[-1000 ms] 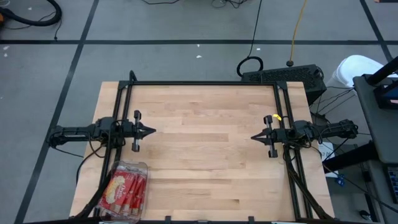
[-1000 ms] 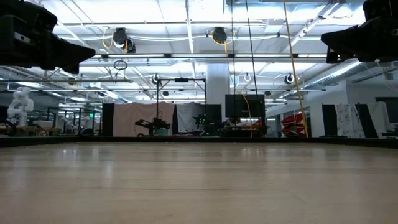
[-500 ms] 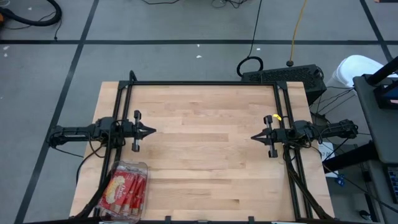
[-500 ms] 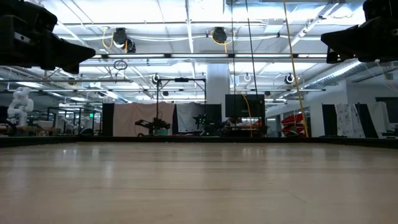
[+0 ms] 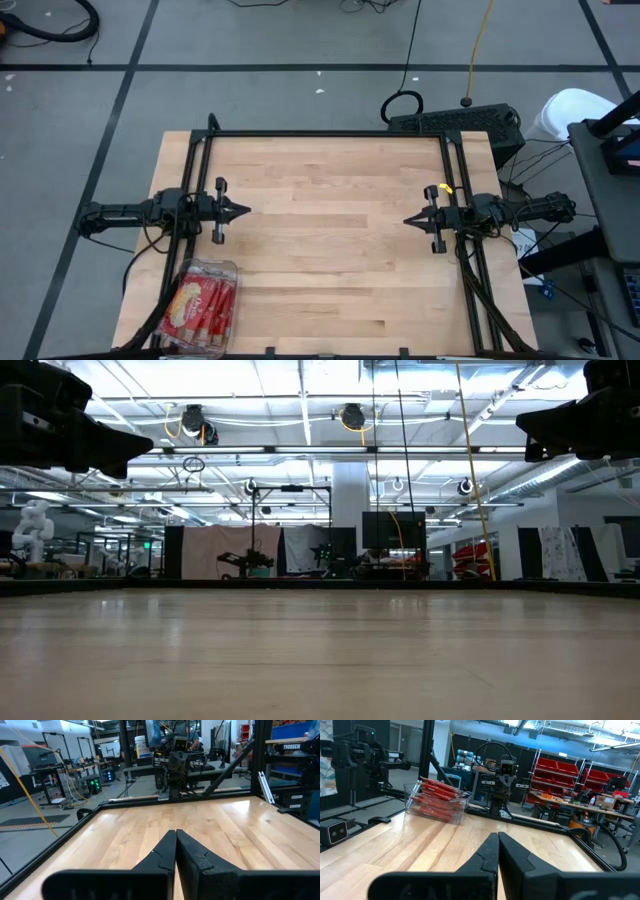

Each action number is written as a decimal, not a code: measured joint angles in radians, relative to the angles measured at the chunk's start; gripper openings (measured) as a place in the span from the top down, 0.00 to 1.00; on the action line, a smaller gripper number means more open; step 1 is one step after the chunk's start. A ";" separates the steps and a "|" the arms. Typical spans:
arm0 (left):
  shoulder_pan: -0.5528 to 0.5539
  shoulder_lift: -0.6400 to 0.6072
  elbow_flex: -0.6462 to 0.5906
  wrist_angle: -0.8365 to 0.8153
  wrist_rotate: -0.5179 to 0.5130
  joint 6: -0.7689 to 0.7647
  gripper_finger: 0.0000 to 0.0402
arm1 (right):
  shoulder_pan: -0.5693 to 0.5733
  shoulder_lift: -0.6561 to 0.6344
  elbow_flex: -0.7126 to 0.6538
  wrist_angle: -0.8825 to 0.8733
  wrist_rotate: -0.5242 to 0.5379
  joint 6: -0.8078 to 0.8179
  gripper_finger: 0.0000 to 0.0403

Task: Sort popcorn bags into baskets
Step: Return to Home Position

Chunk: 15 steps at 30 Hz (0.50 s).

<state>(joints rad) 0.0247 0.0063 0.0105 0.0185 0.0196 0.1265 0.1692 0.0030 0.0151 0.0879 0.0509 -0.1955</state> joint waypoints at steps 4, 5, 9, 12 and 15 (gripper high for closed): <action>0.000 0.000 0.000 0.000 0.000 0.000 0.94 | 0.000 0.000 0.000 0.000 0.000 0.000 1.00; 0.000 0.000 0.000 0.000 0.000 0.000 0.93 | 0.000 0.000 0.000 0.000 0.000 0.000 1.00; 0.000 0.000 0.000 0.000 0.000 0.000 0.93 | 0.000 0.000 0.000 0.000 0.000 0.000 1.00; 0.000 0.000 0.000 0.000 0.000 0.000 0.92 | 0.000 0.000 0.000 0.000 0.000 0.000 1.00; 0.000 0.000 0.000 0.000 0.000 0.000 0.92 | 0.000 0.000 0.000 0.000 0.000 0.000 1.00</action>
<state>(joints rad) 0.0246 0.0063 0.0105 0.0185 0.0196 0.1265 0.1695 0.0029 0.0152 0.0879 0.0509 -0.1955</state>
